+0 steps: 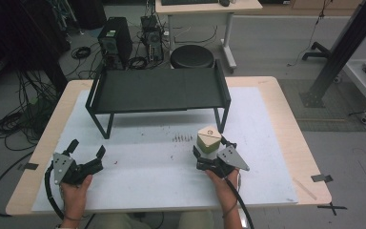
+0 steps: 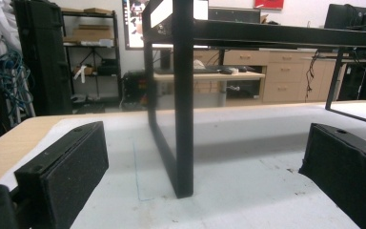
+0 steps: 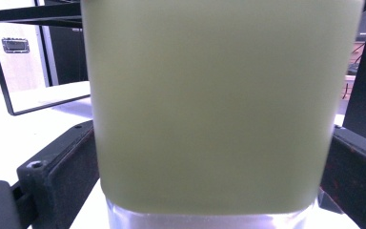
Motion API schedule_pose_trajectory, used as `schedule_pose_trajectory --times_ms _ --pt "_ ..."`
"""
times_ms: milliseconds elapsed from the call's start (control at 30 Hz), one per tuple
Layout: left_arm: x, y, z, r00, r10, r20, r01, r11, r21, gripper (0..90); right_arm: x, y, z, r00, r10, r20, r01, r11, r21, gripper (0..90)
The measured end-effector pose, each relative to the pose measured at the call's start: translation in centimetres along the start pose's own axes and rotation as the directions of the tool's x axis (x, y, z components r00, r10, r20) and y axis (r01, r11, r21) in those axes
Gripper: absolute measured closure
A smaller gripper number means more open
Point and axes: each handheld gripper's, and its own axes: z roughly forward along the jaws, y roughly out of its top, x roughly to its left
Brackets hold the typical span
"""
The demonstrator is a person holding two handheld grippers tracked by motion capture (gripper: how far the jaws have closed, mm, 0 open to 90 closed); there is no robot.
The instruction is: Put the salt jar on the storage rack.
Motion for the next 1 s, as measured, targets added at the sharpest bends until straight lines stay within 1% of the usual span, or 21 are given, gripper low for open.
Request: schedule_pose_trajectory --times_ms 533,600,633,733,767,867,933,967,1000 --pt "0.00 0.00 0.00 1.0000 0.000 0.000 0.000 1.0000 0.000 1.9 -0.02 0.00 -0.01 1.0000 0.002 0.000 -0.002 1.000 -0.001 3.2" --pt "0.00 0.00 0.00 1.0000 0.001 0.000 -0.001 1.0000 0.001 1.9 -0.02 0.00 -0.01 1.0000 0.000 -0.001 0.000 1.000 -0.002 5.9" --pt "0.00 0.00 0.00 1.0000 0.001 0.000 -0.001 1.0000 0.001 1.9 -0.02 0.00 -0.01 1.0000 0.000 -0.001 0.000 1.000 -0.002 5.9" --pt "0.00 0.00 0.00 1.0000 0.001 0.000 -0.001 1.0000 0.001 1.9 -0.02 0.01 0.00 1.0000 0.000 -0.004 0.000 1.000 0.000 10.5" --pt "0.00 0.00 0.00 1.0000 0.001 0.000 -0.001 1.0000 0.001 1.9 -0.02 0.01 0.00 1.0000 0.000 -0.004 0.000 1.000 0.000 10.5" --pt "0.01 0.00 -0.01 1.0000 0.001 -0.001 -0.001 1.0000 0.002 1.9 0.00 0.00 0.00 1.0000 0.003 -0.006 -0.003 1.000 0.001 16.8" --pt "0.01 0.00 -0.01 1.0000 0.001 -0.001 -0.001 1.0000 0.002 1.9 0.00 0.00 0.01 1.0000 0.002 -0.007 -0.002 1.000 0.002 18.4" --pt "0.01 0.00 -0.01 1.0000 0.002 -0.001 -0.002 1.0000 0.002 1.9 0.00 0.00 0.00 1.0000 0.002 -0.008 -0.002 1.000 0.002 22.3" --pt "0.01 0.00 -0.01 1.0000 0.001 -0.001 -0.001 1.0000 0.002 1.9 0.00 0.00 0.00 1.0000 0.002 -0.008 -0.002 1.000 0.002 22.3"
